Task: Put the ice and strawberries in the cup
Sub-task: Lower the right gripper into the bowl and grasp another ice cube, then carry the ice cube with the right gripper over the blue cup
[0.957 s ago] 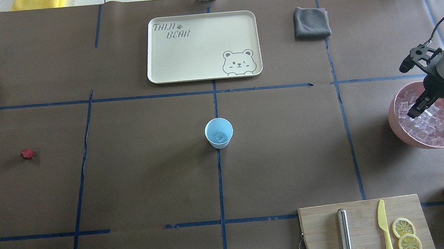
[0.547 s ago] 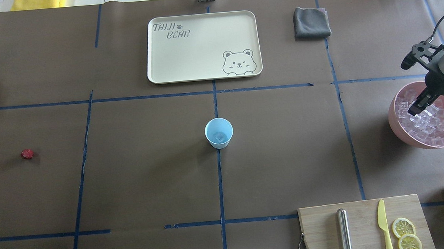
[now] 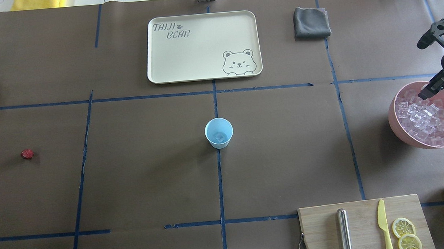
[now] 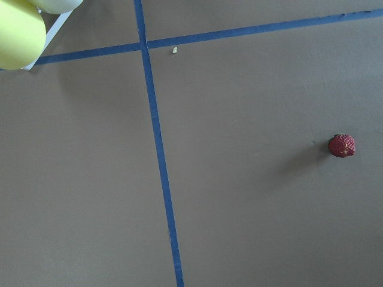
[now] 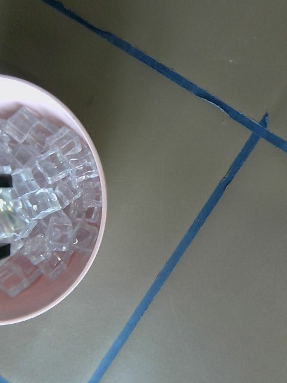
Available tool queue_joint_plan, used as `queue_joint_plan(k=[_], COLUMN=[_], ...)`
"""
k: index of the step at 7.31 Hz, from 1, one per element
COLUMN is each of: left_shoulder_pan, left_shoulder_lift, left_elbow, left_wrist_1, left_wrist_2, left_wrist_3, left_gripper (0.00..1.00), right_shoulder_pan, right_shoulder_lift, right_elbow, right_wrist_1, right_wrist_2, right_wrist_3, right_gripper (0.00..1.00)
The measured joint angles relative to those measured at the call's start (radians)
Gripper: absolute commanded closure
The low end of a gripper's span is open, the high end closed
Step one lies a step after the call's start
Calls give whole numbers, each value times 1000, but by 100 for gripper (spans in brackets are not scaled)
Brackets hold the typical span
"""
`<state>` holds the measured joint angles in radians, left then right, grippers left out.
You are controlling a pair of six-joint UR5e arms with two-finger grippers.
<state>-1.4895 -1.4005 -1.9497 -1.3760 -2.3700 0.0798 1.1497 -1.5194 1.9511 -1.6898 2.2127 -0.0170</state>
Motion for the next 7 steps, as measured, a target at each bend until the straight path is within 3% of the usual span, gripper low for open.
queue_joint_plan(k=[3,5,7], left_shoulder_pan=[0,0,0], left_shoulder_lift=[1,1,1], left_elbow=[0,0,0], left_wrist_1=[0,0,0], left_wrist_2=[0,0,0], left_wrist_3=[0,0,0], left_gripper=[0,0,0], right_shoulder_pan=[90,97,59], right_shoulder_lift=[11,25,105], right_elbow=[62,88,101], right_wrist_1=[-80,-79,-81], right_wrist_2=[60,77,78], right_wrist_3=[205,427,582], right_gripper=[100,100,98])
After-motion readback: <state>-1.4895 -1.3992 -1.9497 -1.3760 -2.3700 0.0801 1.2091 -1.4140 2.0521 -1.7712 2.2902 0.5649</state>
